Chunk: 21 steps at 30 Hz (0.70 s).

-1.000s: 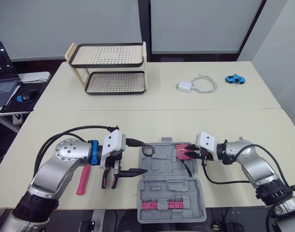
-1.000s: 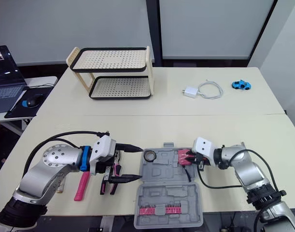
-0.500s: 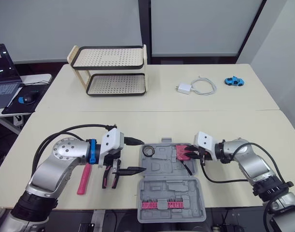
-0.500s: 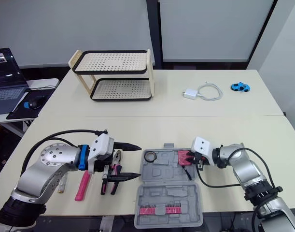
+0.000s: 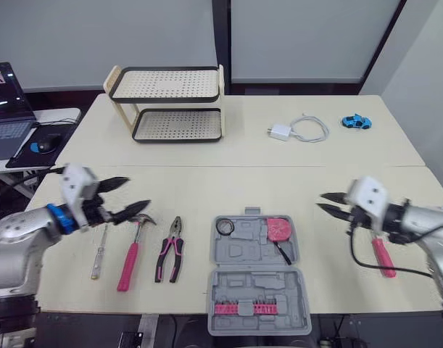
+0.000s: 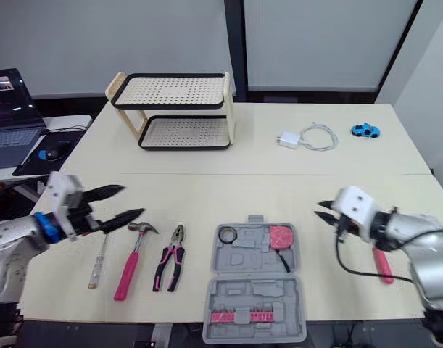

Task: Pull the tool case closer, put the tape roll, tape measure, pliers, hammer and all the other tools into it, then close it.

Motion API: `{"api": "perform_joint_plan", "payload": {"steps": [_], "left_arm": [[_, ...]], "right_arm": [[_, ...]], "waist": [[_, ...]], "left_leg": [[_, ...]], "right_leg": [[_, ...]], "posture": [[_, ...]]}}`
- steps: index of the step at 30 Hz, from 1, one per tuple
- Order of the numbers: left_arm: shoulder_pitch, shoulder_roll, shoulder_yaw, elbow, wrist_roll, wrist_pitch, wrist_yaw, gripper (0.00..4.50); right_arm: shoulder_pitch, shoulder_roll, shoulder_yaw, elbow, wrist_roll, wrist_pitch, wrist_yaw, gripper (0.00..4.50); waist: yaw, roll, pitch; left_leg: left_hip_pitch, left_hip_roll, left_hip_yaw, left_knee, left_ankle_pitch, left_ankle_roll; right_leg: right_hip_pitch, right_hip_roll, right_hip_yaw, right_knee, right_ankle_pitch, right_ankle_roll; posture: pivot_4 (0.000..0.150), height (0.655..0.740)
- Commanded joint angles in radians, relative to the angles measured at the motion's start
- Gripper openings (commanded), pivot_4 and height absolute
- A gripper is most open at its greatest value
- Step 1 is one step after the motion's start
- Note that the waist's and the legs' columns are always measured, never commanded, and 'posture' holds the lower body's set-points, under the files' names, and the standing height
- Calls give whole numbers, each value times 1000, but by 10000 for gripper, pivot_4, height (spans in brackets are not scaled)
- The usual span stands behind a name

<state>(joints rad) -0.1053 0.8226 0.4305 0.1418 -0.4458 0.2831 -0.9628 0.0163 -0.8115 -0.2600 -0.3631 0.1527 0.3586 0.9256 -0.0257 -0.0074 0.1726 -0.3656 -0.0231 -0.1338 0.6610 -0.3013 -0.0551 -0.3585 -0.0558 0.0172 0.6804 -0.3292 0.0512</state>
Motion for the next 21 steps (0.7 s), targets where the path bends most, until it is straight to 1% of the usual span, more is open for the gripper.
{"api": "perform_joint_plan", "payload": {"steps": [1,4,6,9,12,15,17,21], "left_arm": [[46,21,147,118,25,-58,104,45000],[119,14,223,192,45,-89,172,45000],[172,-2,263,222,50,-98,219,45000],[236,-35,300,238,38,-83,275,45000],[282,-74,329,238,18,-56,319,45000],[314,-101,332,239,5,-40,341,45000],[318,-110,334,232,-3,-34,357,45000],[329,-118,326,210,-14,-24,369,45000]], "right_arm": [[141,-17,-241,-16,15,-67,-2,10440],[275,4,-390,33,25,-110,6,10440],[361,29,-457,88,14,-167,0,10440],[438,64,-503,167,-4,-242,-32,10440],[471,77,-513,223,-2,-266,-53,10440],[479,75,-511,256,24,-261,-50,16566],[476,69,-508,264,33,-257,-51,23164],[460,38,-500,278,43,-262,-41,38163]], "waist": [[-1,0,0],[-2,0,0],[-2,-1,-1],[-3,-1,-1],[-4,-1,-1],[-4,-1,-2],[-3,-1,-2],[-3,-1,-2]], "left_leg": [[0,0,0,0,0,0],[2,0,1,0,0,0],[2,0,1,-1,0,0],[2,1,1,-1,0,0],[3,1,2,-1,0,0],[4,1,2,-1,0,0],[5,1,2,-1,0,0],[4,1,2,-1,0,0]], "right_leg": [[0,0,0,0,0,0],[1,0,1,0,0,0],[1,0,1,0,0,0],[2,0,2,0,0,0],[2,-1,3,0,0,0],[3,-1,3,0,0,0],[4,-1,3,0,0,0],[4,-1,3,0,0,0]], "posture": [[1500,7400],[1500,7400],[1500,7400],[1500,7400],[1500,7400],[1500,7400],[1500,7400],[1500,7400]]}}
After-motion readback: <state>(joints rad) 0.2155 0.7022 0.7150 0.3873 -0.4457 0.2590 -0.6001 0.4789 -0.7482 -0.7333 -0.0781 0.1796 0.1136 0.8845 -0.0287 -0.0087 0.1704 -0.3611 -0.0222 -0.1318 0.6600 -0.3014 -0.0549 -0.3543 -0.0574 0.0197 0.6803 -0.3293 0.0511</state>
